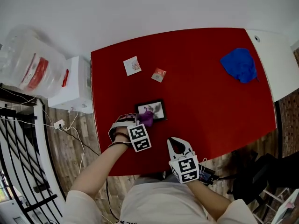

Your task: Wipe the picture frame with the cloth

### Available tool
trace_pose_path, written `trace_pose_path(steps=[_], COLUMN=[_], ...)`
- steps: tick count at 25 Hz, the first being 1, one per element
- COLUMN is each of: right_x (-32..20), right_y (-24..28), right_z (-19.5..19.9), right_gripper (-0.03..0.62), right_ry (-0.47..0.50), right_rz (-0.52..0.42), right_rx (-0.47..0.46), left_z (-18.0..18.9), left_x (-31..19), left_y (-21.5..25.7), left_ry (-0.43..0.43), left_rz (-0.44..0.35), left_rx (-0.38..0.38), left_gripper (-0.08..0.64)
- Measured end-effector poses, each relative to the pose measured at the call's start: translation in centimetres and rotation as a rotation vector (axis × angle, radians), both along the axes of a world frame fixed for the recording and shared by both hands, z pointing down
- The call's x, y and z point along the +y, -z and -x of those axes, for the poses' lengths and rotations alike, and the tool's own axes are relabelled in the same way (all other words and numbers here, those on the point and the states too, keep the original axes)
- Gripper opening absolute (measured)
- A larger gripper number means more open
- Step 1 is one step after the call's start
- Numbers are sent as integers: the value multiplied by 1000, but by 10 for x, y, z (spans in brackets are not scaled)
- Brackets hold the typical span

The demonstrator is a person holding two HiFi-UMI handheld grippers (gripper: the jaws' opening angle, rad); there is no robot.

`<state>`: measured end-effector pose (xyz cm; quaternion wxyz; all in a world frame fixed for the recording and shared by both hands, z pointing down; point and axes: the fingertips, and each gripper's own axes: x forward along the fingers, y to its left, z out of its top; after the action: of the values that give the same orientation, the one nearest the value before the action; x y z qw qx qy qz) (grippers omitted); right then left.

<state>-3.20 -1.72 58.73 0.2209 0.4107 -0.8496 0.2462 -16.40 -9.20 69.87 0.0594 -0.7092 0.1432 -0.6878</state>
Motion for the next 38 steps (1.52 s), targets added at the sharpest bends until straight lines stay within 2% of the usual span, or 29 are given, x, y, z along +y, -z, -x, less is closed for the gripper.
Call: trace_pose_path(steps=[4, 8, 12, 16, 24, 29, 35, 38], right_x=[2, 3, 4, 5, 5, 4, 4, 6], right_y=[0, 2, 3, 2, -3, -5, -3, -3], right_z=[8, 12, 6, -4, -26, -26, -13, -8], right_gripper=[5, 5, 5, 5, 5, 5, 5, 5], right_ry=[22, 30, 17, -9, -50, -45, -6, 11], right_rz=[0, -2, -4, 3, 14, 18, 12, 11], right_rx=[-6, -11, -11, -7, 5, 2, -9, -12], left_z=[-2, -1, 1, 5, -6, -12, -33, -37], left_x=[25, 23, -11, -51, -75, -62, -5, 14], left_y=[-2, 1, 20, 19, 2, 3, 0, -1], left_ry=[-24, -22, 56, 89, 70, 50, -27, -54], left_rz=[34, 31, -30, -97, -97, -82, 25, 48], left_rx=[3, 6, 53, 27, -33, -31, -23, -23], left_gripper=[60, 60, 60, 60, 60, 60, 60, 60])
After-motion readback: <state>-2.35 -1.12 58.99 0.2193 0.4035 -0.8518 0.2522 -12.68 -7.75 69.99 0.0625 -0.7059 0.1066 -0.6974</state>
